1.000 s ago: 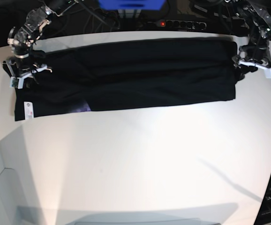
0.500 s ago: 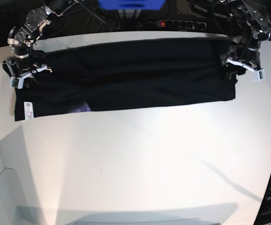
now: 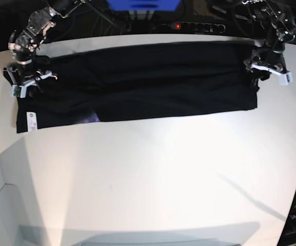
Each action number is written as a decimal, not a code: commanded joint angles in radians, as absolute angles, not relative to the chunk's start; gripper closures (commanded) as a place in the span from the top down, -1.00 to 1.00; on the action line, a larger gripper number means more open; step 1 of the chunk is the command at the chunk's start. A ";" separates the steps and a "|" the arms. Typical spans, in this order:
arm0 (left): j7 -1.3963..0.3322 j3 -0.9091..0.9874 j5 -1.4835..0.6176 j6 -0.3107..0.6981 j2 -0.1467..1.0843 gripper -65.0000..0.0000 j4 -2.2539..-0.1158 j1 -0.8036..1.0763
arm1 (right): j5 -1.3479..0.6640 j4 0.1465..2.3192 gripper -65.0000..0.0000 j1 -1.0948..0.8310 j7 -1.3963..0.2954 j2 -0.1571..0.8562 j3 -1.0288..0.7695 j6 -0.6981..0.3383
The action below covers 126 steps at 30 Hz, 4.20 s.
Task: Fold the T-shirt properly
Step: 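Grasp the strip end with the left gripper and hold it, then carry the held strip end with the left gripper toward the right gripper, then lay the folded end down and open the left gripper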
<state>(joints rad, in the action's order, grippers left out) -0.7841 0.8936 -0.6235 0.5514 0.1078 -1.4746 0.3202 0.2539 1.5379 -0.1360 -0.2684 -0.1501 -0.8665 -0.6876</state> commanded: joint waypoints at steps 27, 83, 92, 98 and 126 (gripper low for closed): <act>-0.825 0.837 -0.538 0.544 0.111 -0.99 -1.598 0.323 | 0.305 1.532 -1.00 -0.145 -0.361 -0.157 -0.857 -0.698; -0.817 -0.174 -0.197 0.271 -0.157 -0.99 -1.756 0.208 | 0.305 1.532 -1.00 -0.145 -0.363 -0.157 -0.857 -0.698; -0.817 -0.266 -0.197 0.271 -0.157 -0.99 -1.675 0.151 | 0.305 1.532 -1.00 -0.143 -0.363 -0.157 -0.857 -0.698; -0.765 -0.278 -0.205 0.271 -0.157 -0.99 -1.627 0.120 | 0.305 1.531 -1.00 -0.143 -0.363 -0.157 -0.857 -0.698; -0.734 -0.341 -0.205 0.271 -0.157 -0.99 -1.554 0.076 | 0.305 1.532 -1.00 -0.151 -0.363 -0.157 -0.823 -0.698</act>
<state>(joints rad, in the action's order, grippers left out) -0.7544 -0.3389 -0.1875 0.2638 -0.1448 -1.5387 0.0879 0.2565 1.5398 -0.1394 -0.2760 -0.1497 -0.8280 -0.6872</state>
